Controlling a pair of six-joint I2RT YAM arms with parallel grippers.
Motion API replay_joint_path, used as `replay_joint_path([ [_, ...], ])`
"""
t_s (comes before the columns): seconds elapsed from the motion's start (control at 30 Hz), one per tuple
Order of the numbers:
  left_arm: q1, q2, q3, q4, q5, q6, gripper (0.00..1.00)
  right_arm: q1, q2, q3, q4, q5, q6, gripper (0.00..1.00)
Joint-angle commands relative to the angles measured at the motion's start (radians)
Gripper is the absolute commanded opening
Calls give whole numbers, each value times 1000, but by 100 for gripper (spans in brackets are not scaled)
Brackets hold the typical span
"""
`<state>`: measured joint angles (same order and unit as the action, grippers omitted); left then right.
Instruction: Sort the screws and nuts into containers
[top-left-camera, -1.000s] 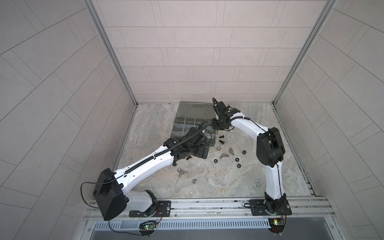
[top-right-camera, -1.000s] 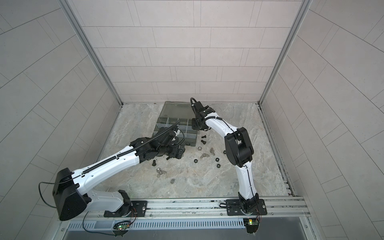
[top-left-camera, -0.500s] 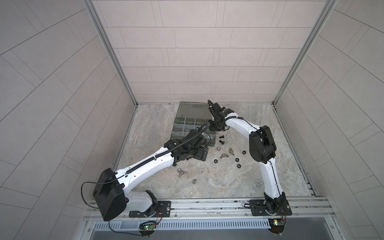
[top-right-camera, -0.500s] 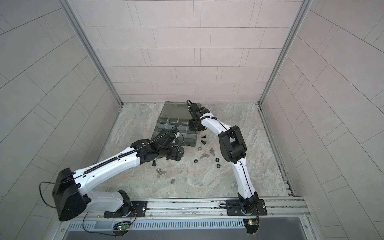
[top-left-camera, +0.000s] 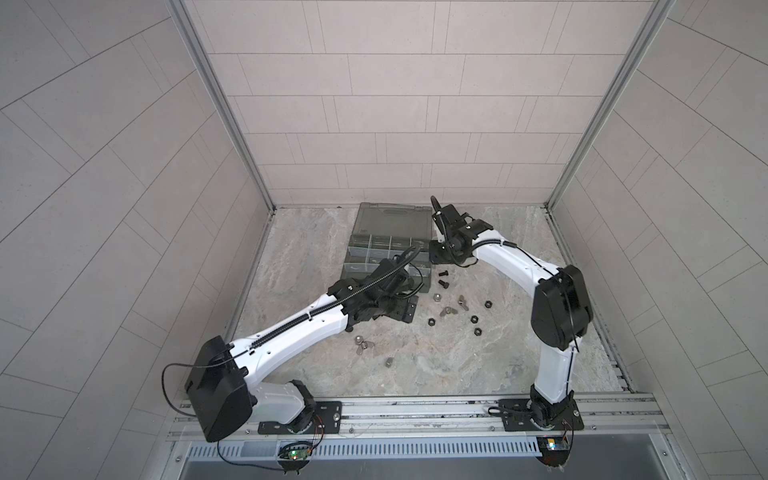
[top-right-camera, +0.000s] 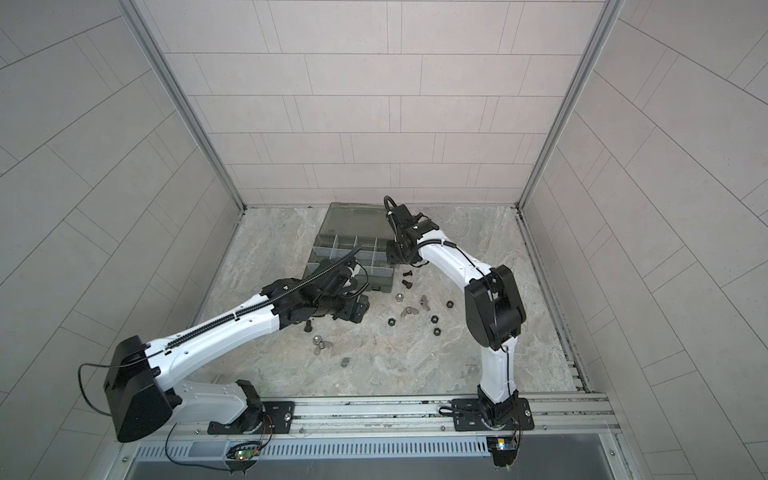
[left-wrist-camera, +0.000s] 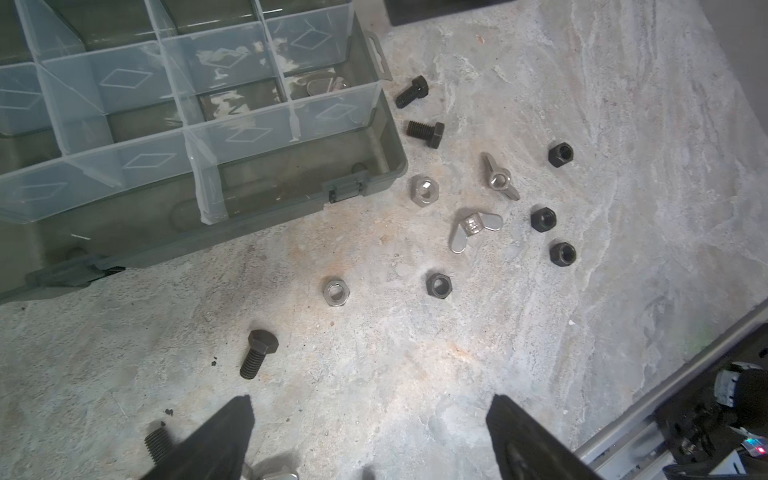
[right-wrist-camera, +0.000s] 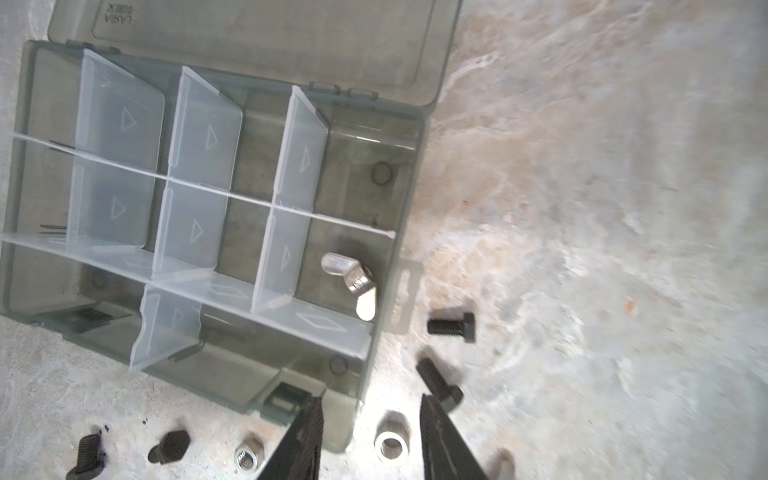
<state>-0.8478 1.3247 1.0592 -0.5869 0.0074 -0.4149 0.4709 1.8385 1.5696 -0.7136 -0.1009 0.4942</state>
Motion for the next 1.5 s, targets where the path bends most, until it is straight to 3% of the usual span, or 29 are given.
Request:
replay_joint_path([
  [0.0, -43, -28, 12, 11, 16, -16, 95, -11, -108, -147, -6, 55, -32, 39],
  [0.33, -226, 60, 85, 36, -24, -59, 94, -61, -331, -516, 88, 30, -17, 36],
  [0.53, -244, 45, 54, 23, -35, -102, 94, -57, -425, -617, 117, -9, -5, 37],
  [0.83, -243, -64, -45, -38, -146, -160, 94, -39, -465, -666, 140, -44, -1, 39],
  [1.1, -241, -160, -168, -80, -312, -338, 95, -15, -489, -669, 142, -44, 10, 40],
  [1.47, -231, -214, -194, -103, -341, -364, 95, -4, -460, -691, 176, -69, 10, 40],
])
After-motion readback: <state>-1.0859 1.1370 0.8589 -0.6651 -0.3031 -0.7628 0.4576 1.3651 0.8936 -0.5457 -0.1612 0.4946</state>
